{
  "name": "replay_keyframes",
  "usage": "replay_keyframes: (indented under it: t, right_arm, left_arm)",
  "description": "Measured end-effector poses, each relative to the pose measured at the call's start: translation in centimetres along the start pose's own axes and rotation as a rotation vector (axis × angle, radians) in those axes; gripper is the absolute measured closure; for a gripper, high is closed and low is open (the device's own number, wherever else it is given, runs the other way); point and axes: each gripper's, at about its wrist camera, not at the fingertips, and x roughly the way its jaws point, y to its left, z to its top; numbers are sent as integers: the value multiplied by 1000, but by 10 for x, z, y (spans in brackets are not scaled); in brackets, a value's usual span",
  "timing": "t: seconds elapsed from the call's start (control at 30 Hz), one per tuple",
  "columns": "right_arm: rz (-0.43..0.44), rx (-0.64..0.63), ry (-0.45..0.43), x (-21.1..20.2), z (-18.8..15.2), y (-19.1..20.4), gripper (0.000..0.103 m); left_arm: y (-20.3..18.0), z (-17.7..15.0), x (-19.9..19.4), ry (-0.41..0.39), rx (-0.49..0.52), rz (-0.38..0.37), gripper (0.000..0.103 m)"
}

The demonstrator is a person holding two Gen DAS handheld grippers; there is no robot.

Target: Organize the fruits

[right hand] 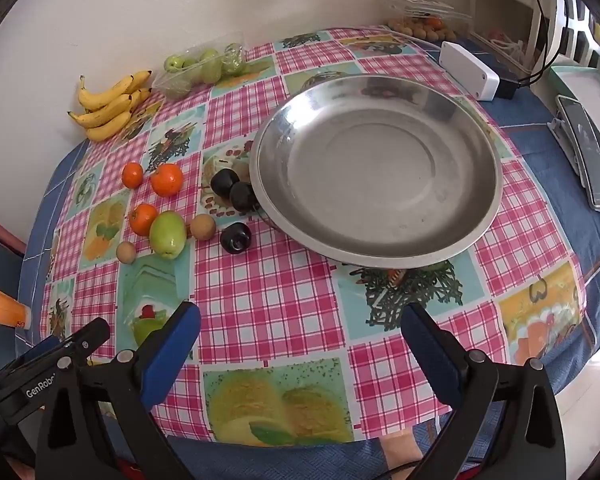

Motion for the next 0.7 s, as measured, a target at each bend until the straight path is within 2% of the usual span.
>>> replay_keyframes:
  t: [0.47,0.7]
  right_arm:
    - [13,-35,-14,-3,1,8,3]
    - [20,-46,-33,-3,1,9,3]
  left_arm:
    - [-2,4,-13,-40,29,13,0]
    - [-6,4,-13,-52,25,-31,0]
